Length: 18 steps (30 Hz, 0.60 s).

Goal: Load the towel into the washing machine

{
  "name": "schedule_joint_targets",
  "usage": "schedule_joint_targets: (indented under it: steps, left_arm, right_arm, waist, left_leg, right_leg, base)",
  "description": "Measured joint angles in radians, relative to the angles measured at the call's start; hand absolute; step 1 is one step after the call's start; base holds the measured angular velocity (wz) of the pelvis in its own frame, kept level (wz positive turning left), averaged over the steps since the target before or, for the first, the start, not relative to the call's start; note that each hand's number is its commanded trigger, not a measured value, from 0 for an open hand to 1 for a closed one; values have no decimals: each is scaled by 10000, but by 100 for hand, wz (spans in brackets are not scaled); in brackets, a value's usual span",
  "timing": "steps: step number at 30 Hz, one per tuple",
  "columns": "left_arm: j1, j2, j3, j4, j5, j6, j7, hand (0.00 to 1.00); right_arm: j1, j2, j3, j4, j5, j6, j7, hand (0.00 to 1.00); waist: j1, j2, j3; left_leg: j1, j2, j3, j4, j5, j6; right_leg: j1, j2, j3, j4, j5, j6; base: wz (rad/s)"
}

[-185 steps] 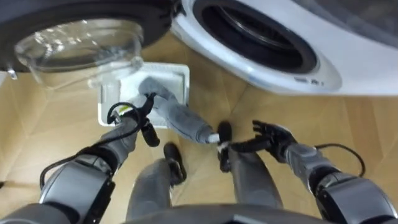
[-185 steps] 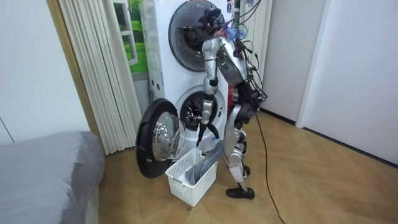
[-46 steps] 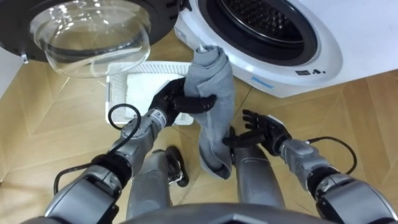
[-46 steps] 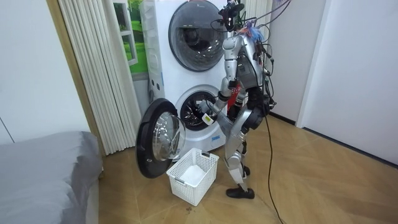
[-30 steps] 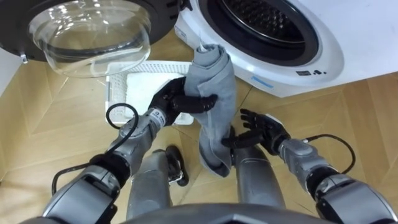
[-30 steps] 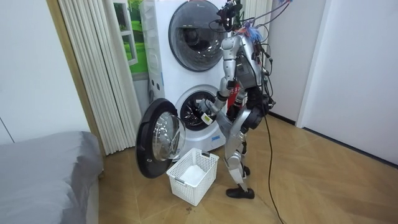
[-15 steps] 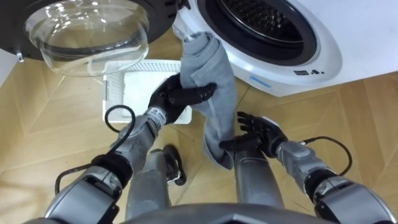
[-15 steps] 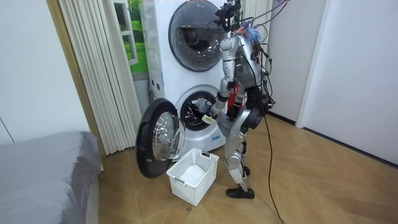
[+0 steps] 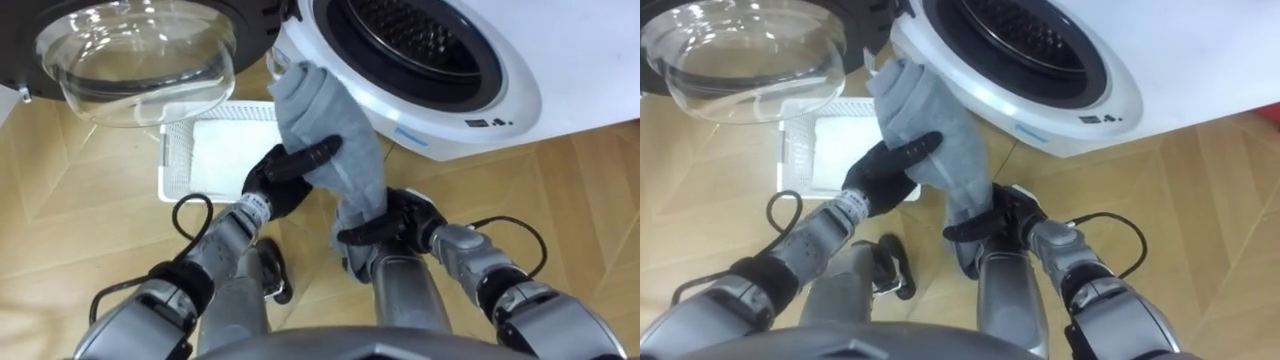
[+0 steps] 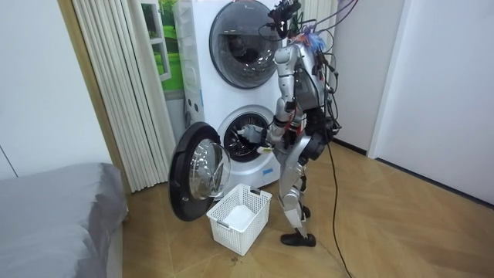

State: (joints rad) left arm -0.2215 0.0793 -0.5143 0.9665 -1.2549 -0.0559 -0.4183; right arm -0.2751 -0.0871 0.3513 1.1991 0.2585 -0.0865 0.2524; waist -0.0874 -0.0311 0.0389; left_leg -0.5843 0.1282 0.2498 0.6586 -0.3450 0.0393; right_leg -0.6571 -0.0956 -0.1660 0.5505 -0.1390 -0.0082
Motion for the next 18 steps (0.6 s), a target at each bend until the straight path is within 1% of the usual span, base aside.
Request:
schedule_joint_targets:
  steps: [1, 2, 4, 6, 10, 14, 15, 16, 18]
  left_arm:
    - [79, -3, -6, 0, -85, 90, -67, 100]
    - [147, -18, -11, -2, -99, 159, -104, 100]
    - [198, -28, -13, -3, -106, 235, -188, 100]
    - [270, -39, -13, -4, -207, 300, -261, 100]
    - [302, -181, -2, -4, -540, 392, -263, 100]
    - [308, -255, -28, -3, -894, 458, -262, 100]
    - [308, -258, -29, -3, -900, 475, -260, 65]
    - [308, -258, -30, -3, -946, 494, -259, 0]
    - [309, -257, -35, 12, -1105, 504, -256, 0]
  right_arm:
    - [36, 28, -136, 3, -19, 50, 0, 100]
    - [61, 38, -207, 2, -22, 160, -1, 100]
    - [60, 43, -210, 0, -45, 248, -30, 100]
    - [61, 41, -220, 0, -188, 352, -116, 100]
    - [49, 37, -231, -17, -348, 376, -253, 100]
    - [43, 32, -218, -27, -337, 368, -430, 100]
    - [47, 33, -218, -28, -338, 368, -480, 100]
    - [49, 34, -206, -32, -338, 366, -578, 100]
    - [62, 36, -186, -47, -336, 339, -707, 100]
  waist:
    - [23, 26, -15]
    - [68, 76, -68]
    - [118, 97, -95]
    - [132, 113, -105]
    - [152, 154, -122]
    - [170, 274, -109]
    - [177, 296, -107]
    - [184, 340, -108]
    - [194, 409, -112]
  left_leg:
    - [47, 4, -7, -32, 9, -1]
    - [48, 22, -23, -54, 12, -3]
    - [40, 53, -23, -59, 12, -4]
    - [30, 60, -24, -58, 13, -6]
    - [22, 145, -21, -75, 18, -20]
    - [25, 148, -20, -136, 32, -44]
    - [29, 147, -19, -153, 34, -48]
    - [30, 145, -21, -185, 45, -63]
    - [28, 147, -39, -210, 57, -82]
  right_leg:
    - [76, 14, -21, -89, 23, 9]
    - [112, 45, -36, -164, 68, 11]
    - [120, 66, -43, -175, 93, 8]
    - [119, 78, -57, -175, 96, 5]
    - [115, 89, -136, -189, 106, -12]
    - [107, 97, -158, -218, 121, -36]
    - [107, 97, -158, -220, 122, -38]
    - [109, 102, -158, -252, 128, -47]
    - [124, 127, -160, -293, 136, -60]
  base:
    - [0]
    - [0]
    - [0]
    - [0]
    - [0]
    - [0]
    - [0]
    - [0]
    - [0]
